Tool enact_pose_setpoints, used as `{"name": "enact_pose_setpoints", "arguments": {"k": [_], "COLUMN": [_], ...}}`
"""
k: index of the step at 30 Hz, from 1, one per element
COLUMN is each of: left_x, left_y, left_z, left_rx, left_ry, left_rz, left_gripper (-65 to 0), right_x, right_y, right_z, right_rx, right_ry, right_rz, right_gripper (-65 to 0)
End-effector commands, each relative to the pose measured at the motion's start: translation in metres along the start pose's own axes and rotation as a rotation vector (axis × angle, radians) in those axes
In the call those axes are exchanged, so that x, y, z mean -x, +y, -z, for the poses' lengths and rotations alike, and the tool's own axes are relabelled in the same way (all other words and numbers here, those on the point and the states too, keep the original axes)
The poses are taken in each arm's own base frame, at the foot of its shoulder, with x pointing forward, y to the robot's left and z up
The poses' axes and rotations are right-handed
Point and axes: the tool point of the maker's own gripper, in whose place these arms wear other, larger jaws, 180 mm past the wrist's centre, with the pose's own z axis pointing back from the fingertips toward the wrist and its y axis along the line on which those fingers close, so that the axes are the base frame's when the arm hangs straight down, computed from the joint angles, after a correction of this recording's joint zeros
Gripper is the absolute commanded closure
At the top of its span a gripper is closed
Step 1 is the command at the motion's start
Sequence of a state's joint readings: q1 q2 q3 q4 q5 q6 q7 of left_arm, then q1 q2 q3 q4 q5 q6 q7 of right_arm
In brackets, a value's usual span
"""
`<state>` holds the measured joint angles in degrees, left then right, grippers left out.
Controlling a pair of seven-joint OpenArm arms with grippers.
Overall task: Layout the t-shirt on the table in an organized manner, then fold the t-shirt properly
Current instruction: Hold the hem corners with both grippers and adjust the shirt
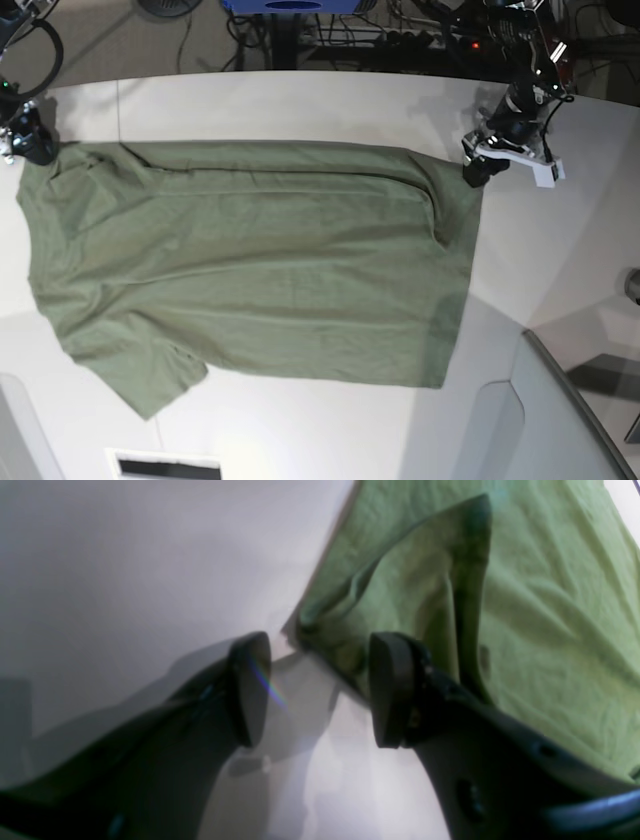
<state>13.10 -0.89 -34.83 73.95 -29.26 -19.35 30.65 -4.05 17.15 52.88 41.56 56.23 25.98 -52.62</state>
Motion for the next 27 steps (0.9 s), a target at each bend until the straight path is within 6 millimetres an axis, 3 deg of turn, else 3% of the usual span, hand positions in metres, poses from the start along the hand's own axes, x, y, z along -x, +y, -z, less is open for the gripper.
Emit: {"name": "enact_pose_setpoints", "arguments": {"k": [1, 4, 13, 14, 16, 18, 20, 27], "left_x": [0.010, 0.008, 0.034, 0.033, 0.032, 0.031, 0.029, 0.028], "left_y": [0.005, -0.002, -0.018, -0.018, -0.017, -0.015, -0.015, -0.014], "left_z": [0.000, 0.008, 0.030, 0.030, 0.029, 0.028, 0.029, 0.028], "left_rx": [-0.026, -0.009, 0.028, 0.028, 0.025, 0.022, 0.022, 0.020], "left_ry": [0.049, 0.053, 0.139, 0.135, 0.133, 0.130, 0.127, 0.125], "left_rz": [0.005, -0.002, -0.023, -0.022, -0.024, -0.024, -0.022, -0.019], "left_gripper": [-31.8, -31.8, -30.4, -29.0, -19.1, -1.5, 0.0, 0.0], "right_x": [0.005, 0.005, 0.005, 0.005, 0.006, 0.006, 0.006, 0.006], "right_y": [-0.017, -0.017, -0.017, -0.017, -0.017, -0.017, -0.017, -0.016], "right_z": [-0.005, -0.005, -0.005, -0.005, -0.005, -0.005, -0.005, -0.004], "right_rx": [0.082, 0.081, 0.081, 0.081, 0.081, 0.082, 0.082, 0.080], "right_ry": [0.036, 0.037, 0.037, 0.037, 0.039, 0.041, 0.042, 0.041], "right_rz": [-0.008, -0.007, -0.007, -0.007, -0.007, -0.008, -0.009, -0.010], "right_gripper": [-15.3, -15.3, -15.3, -15.3, -13.4, -6.9, -0.2, 0.0]}}
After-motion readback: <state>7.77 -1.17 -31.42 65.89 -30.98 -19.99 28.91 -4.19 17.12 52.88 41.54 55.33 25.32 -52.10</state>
